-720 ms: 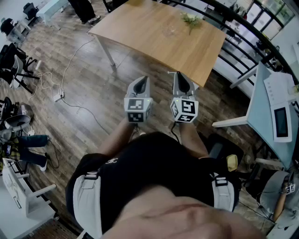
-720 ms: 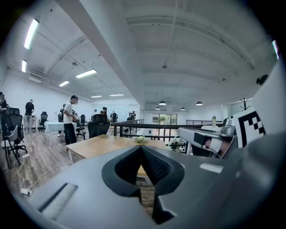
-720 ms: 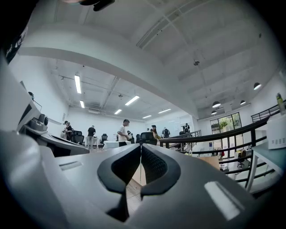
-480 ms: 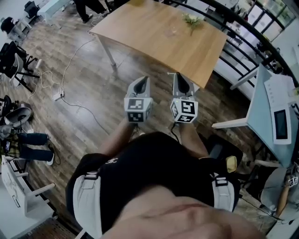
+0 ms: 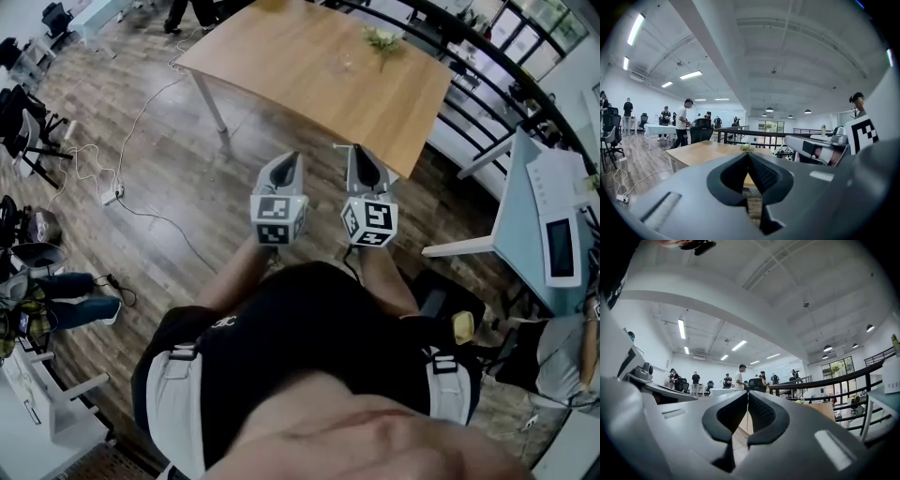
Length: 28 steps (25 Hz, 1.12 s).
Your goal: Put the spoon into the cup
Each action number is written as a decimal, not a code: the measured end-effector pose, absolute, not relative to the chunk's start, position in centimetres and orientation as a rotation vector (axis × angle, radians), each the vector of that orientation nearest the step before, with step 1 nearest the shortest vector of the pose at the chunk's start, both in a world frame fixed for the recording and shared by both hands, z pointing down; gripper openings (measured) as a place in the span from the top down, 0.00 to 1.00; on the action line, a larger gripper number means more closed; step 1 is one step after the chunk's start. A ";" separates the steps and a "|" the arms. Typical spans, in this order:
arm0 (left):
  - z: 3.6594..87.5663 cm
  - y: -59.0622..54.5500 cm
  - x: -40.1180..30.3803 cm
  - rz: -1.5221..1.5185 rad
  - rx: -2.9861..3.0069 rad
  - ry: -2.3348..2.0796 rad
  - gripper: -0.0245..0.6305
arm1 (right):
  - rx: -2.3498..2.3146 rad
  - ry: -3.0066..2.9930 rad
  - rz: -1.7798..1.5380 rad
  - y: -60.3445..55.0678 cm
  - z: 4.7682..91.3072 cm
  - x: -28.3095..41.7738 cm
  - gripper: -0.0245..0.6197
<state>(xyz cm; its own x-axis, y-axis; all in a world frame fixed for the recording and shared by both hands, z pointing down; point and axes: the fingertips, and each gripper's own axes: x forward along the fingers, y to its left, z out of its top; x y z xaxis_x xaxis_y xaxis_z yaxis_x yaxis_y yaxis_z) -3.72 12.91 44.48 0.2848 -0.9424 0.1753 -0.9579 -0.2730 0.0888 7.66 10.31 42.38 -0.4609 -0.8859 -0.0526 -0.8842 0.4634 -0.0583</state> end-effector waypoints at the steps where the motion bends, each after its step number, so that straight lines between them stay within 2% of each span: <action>1: 44.5 12.7 -3.8 0.127 2.377 -1.770 0.94 | -1.592 2.621 -0.033 10.2 42.3 7.5 0.95; 19: 45.9 12.2 -11.0 0.118 2.396 -1.769 0.94 | -1.590 2.542 0.028 10.3 40.6 2.0 0.95; 28: 46.9 8.9 -11.1 0.156 2.386 -1.767 0.94 | -1.590 2.511 0.000 6.3 41.6 2.4 0.95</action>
<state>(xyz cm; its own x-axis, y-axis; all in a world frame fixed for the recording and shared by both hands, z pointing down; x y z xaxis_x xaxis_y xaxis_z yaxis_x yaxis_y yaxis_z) -11.11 8.90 46.86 0.2929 -0.9384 0.1834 -0.9560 -0.2842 0.0729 2.43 6.27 41.59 -0.4170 -0.8976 -0.1425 -0.8976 0.4314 -0.0904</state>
